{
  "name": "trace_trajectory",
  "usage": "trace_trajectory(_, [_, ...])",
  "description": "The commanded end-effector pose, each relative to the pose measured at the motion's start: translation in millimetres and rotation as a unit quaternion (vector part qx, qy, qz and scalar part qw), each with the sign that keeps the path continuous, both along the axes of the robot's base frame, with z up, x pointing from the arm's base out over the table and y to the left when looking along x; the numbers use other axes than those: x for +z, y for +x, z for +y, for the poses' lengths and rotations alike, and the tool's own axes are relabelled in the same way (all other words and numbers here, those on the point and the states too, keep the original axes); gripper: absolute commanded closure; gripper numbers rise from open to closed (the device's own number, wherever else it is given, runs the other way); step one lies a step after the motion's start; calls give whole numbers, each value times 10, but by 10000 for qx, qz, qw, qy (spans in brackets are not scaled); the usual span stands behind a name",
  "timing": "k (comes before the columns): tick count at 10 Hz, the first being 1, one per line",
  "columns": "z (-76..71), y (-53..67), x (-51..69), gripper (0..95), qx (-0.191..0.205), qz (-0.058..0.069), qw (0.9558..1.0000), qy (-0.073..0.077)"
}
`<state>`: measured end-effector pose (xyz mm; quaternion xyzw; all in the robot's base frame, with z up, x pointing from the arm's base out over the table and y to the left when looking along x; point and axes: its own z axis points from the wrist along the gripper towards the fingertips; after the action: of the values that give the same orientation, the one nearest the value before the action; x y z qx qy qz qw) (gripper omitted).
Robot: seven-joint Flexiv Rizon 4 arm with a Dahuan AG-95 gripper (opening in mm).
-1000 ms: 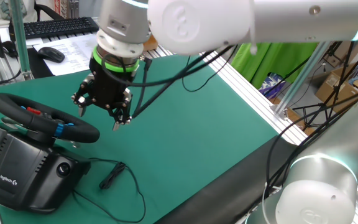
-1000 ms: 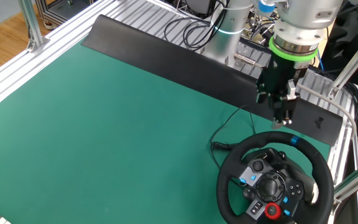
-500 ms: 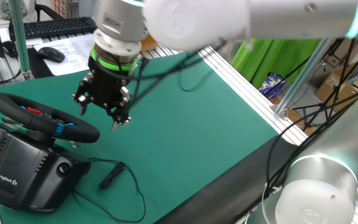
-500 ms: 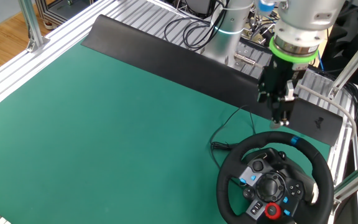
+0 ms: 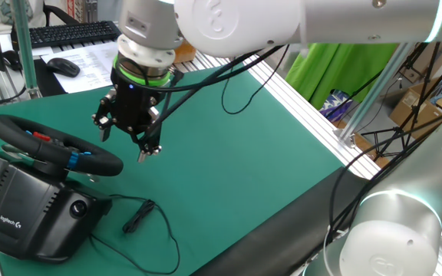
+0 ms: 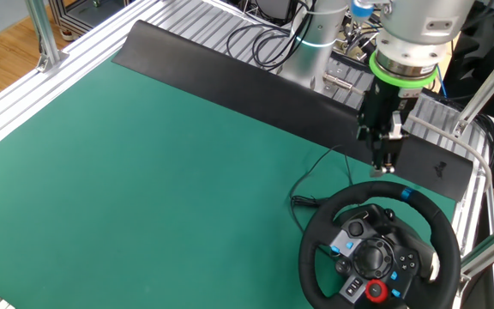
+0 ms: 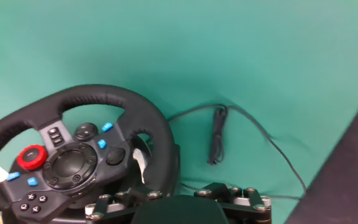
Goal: Rotate the steering wheel 90 degrees counterclockwise
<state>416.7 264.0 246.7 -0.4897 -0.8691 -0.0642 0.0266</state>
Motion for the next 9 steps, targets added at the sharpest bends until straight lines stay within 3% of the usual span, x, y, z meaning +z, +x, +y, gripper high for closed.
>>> trace_trajectory(1, [18, -16, 20, 190, -130, 61, 9998, 107])
trace_trajectory(7, [165, -83, -58, 190, -390, 40, 9988, 298])
trace_trajectory(9, [206, -97, -98, 190, -451, 7, 9985, 299])
